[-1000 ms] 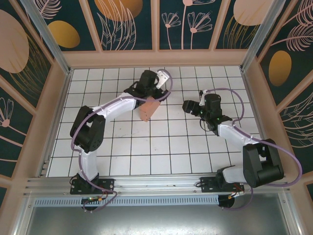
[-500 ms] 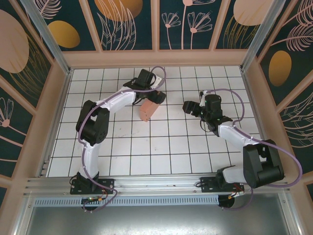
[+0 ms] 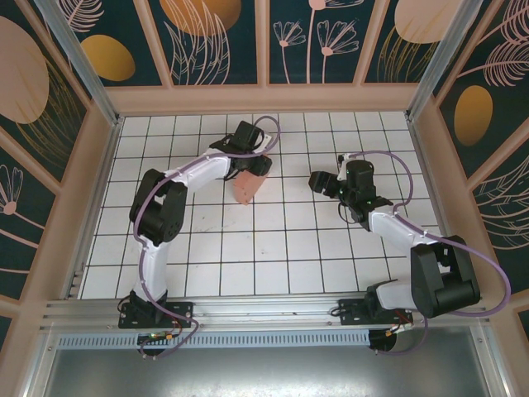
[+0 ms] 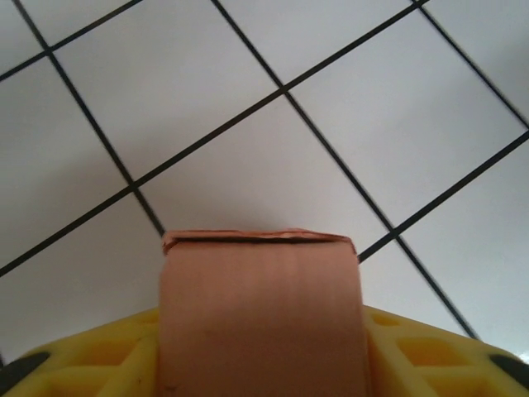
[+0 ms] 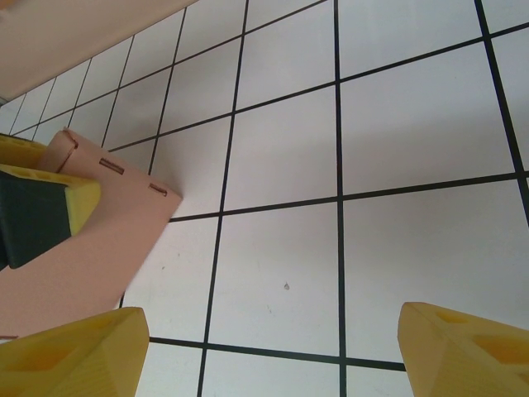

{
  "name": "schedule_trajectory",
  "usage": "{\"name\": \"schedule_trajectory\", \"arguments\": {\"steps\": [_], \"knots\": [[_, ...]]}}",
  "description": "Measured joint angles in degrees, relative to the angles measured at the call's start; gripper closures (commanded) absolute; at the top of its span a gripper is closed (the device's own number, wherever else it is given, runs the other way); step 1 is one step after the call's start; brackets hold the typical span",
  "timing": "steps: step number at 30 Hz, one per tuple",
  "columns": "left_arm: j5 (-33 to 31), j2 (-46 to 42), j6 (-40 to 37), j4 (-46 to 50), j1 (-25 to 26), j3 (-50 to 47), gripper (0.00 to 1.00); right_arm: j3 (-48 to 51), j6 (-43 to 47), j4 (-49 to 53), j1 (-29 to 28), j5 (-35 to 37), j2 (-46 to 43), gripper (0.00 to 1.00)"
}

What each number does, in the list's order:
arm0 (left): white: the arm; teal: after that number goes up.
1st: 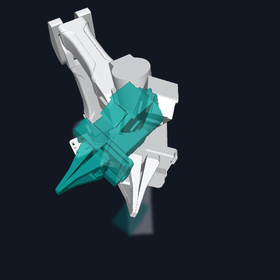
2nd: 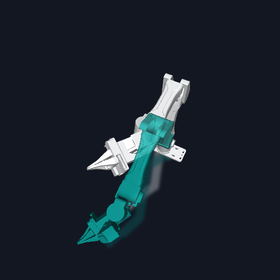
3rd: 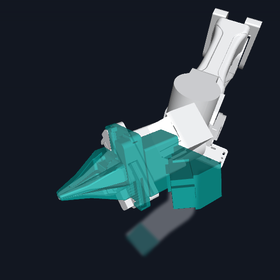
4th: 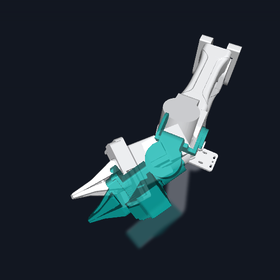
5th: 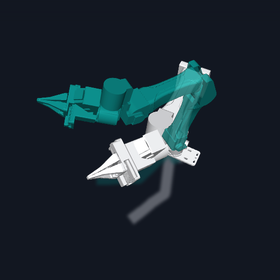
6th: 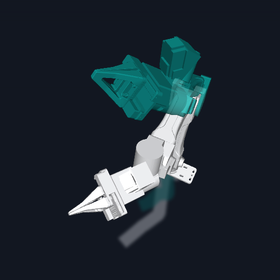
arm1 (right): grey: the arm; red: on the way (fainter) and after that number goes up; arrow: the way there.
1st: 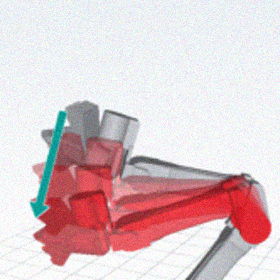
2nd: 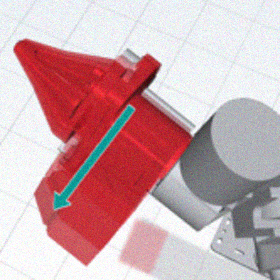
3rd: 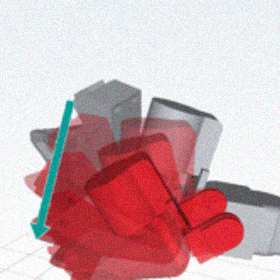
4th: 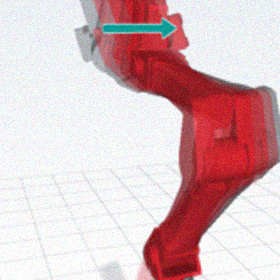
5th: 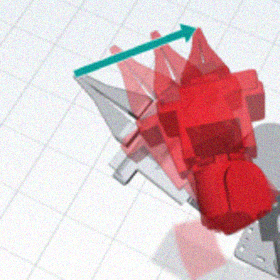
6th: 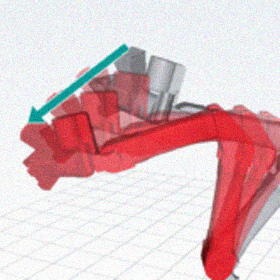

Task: Fold the paper box

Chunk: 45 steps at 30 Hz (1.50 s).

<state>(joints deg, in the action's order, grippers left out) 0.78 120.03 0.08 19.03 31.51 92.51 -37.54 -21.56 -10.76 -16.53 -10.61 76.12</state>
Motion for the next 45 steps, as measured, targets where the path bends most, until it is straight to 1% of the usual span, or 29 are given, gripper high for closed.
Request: {"name": "schedule_trajectory", "arguments": {"steps": [4,5,6,11,14,19,23,26,29,30,32,35,37,41,45], "knots": [[-4.68,-1.29,-0.04,-1.44,0.31,-1.90,0.57,0.00,0.00,-0.04,0.00,0.00,0.00,0.20],[-5.81,-1.51,-0.17,-1.73,0.39,-2.27,0.60,0.00,0.00,-0.04,0.00,0.00,0.00,0.20],[-6.91,-1.68,-0.48,-1.95,0.50,-2.51,0.62,0.00,0.00,-0.04,0.00,0.00,0.00,0.20],[-15.63,-1.95,-3.39,-3.48,1.77,-3.52,0.65,0.00,0.00,-0.04,0.00,-0.02,0.00,0.21],[-21.38,-1.92,-5.90,-3.91,3.08,-3.91,0.64,0.00,0.00,-0.02,0.00,0.00,0.00,0.21],[-28.28,-1.90,-8.92,-4.61,4.61,-3.91,0.64,0.00,0.00,-0.04,0.00,-0.02,0.00,0.21],[-31.63,-0.90,-10.25,-5.35,5.62,-3.78,0.64,0.00,0.00,-0.04,0.00,-0.02,0.00,0.21],[-32.83,0.61,-10.58,-5.35,6.08,-3.69,0.61,0.00,0.00,-0.02,0.00,-0.02,0.00,0.21],[-33.31,1.55,-10.95,-5.33,6.40,-3.63,0.56,0.00,0.00,-0.02,0.00,0.00,0.00,0.21],[-33.24,1.55,-10.99,-5.31,6.45,-3.61,0.52,0.00,0.00,-0.02,0.00,0.00,0.00,0.21],[-32.68,1.55,-10.51,-5.33,6.49,-3.41,0.40,0.00,0.00,-0.02,0.00,0.00,0.00,0.21],[-30.62,1.55,-9.70,-5.01,6.49,-2.80,0.28,0.00,0.00,-0.02,0.00,0.00,0.00,0.21],[-28.37,1.44,-8.72,-5.05,6.49,-2.43,0.24,0.00,0.00,-0.02,0.02,-0.02,0.00,0.21],[-23.23,0.31,-6.54,-5.16,6.47,-2.40,0.21,-0.02,0.04,-0.02,0.04,0.02,0.00,0.21],[-16.52,-3.45,-3.06,-6.91,5.66,-4.15,0.16,-0.02,0.24,-0.02,0.28,0.04,0.00,0.21]]}}
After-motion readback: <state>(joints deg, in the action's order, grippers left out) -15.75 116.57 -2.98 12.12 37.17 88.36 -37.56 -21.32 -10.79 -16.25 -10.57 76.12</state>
